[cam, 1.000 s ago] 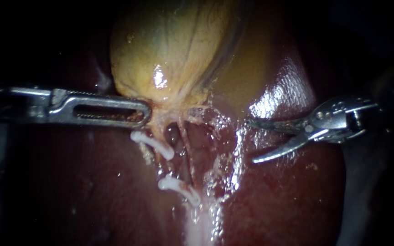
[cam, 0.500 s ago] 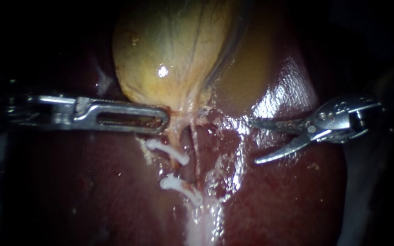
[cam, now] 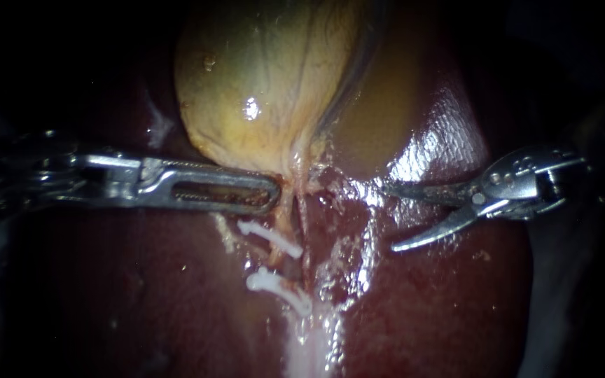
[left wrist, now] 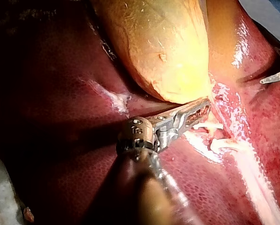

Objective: Go back from the cut left tube

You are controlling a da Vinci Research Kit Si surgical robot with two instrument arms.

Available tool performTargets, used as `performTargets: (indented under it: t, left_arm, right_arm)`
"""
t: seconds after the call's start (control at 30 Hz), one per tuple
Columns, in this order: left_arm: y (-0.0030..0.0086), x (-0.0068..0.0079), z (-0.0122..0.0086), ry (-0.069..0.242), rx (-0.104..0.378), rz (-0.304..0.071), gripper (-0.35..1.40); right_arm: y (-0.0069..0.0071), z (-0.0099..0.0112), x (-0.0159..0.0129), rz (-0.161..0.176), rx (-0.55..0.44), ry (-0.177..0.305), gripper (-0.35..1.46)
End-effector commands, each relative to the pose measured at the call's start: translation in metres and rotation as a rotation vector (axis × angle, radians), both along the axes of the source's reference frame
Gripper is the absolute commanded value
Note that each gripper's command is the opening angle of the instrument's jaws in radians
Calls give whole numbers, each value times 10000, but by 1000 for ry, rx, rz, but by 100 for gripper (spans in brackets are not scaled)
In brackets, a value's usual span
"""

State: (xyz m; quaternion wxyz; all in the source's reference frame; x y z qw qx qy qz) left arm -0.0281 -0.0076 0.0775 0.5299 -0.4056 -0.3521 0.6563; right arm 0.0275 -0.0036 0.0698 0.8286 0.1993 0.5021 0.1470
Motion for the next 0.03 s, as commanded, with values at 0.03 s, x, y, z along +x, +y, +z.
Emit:
performTargets:
  t: [0.03]
  left_arm:
    - [0,1,-1,-1,0,0,-35]
  right_arm:
    - [-1,0,1,0,0,1,143]
